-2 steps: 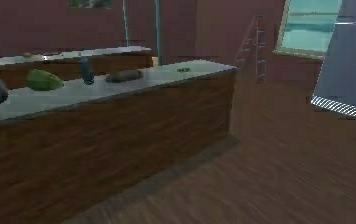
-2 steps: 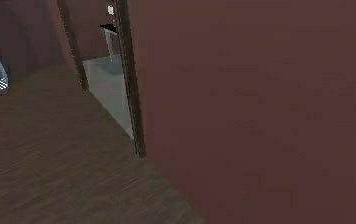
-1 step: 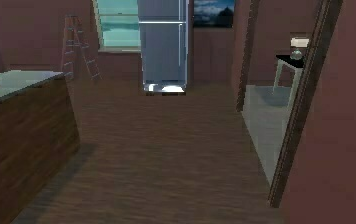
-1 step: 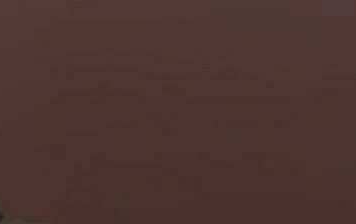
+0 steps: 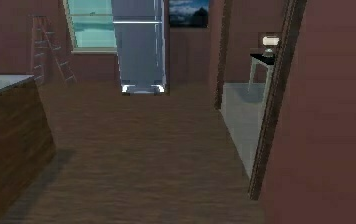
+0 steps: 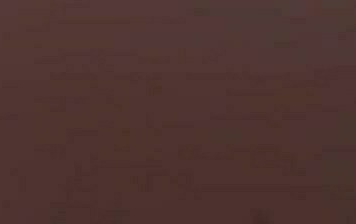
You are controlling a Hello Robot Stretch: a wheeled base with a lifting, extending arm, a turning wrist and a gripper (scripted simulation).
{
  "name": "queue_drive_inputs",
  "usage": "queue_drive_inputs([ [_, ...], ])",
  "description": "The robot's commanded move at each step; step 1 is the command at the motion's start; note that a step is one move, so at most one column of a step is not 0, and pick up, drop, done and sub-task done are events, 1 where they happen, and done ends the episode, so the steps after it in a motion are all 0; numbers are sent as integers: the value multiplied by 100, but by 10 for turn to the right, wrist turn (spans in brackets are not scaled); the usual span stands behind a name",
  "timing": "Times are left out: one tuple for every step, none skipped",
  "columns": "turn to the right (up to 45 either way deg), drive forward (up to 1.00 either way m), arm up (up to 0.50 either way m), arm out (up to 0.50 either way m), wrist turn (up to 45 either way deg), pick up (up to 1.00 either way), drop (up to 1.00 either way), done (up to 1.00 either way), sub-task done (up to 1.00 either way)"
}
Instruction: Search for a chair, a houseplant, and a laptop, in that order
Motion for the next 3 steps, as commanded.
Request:
queue_drive_inputs([
  [0,100,0,0,0,0,0,0,0],
  [30,0,0,0,0,0,0,0,0],
  [0,55,0,0,0,0,0,0,0],
])
